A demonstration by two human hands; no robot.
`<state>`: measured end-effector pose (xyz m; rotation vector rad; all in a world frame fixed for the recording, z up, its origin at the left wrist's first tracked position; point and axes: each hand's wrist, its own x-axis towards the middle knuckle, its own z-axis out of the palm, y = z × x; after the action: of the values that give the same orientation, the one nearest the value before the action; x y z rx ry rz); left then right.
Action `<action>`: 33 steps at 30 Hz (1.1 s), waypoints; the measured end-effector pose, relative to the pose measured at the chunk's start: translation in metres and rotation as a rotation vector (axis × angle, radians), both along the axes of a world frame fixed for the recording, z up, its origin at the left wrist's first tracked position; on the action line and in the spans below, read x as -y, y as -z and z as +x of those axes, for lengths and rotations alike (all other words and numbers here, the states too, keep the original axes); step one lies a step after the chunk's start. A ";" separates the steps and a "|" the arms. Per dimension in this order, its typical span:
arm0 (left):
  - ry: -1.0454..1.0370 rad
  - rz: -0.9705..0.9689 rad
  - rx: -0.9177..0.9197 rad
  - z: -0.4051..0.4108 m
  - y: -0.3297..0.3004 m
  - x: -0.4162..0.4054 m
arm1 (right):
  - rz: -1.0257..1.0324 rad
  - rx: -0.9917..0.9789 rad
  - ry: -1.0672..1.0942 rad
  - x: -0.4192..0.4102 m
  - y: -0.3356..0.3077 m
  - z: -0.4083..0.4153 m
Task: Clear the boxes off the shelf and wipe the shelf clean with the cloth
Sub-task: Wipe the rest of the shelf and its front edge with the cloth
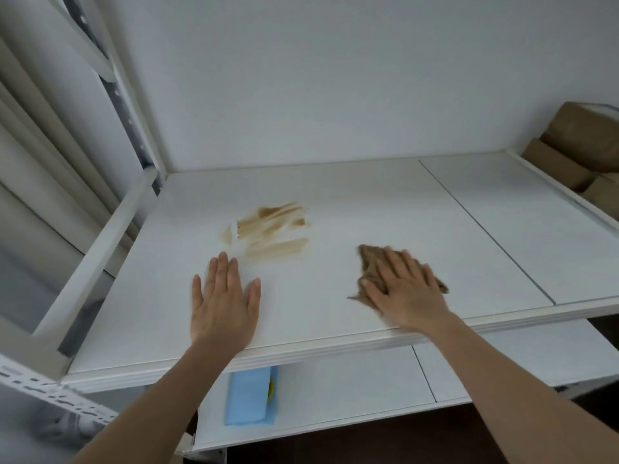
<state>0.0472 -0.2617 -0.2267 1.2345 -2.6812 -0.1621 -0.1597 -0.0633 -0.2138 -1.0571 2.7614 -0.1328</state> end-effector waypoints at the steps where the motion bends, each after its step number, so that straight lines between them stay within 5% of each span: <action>1: -0.031 0.010 0.031 0.006 0.001 -0.001 | 0.011 0.005 0.063 -0.003 0.001 -0.009; 5: -0.058 0.016 0.067 0.013 0.001 -0.003 | 0.013 0.007 0.124 0.007 0.006 -0.009; 21: -0.030 0.026 0.124 0.013 -0.001 -0.004 | -0.081 0.030 -0.241 0.058 0.007 0.104; 33: -0.013 0.012 0.037 -0.014 -0.009 -0.028 | -0.081 0.023 -0.129 -0.022 0.004 0.033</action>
<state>0.0329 -0.2340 -0.2175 1.2703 -2.7067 -0.1548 -0.1271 -0.0417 -0.2176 -1.2417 2.6788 -0.2386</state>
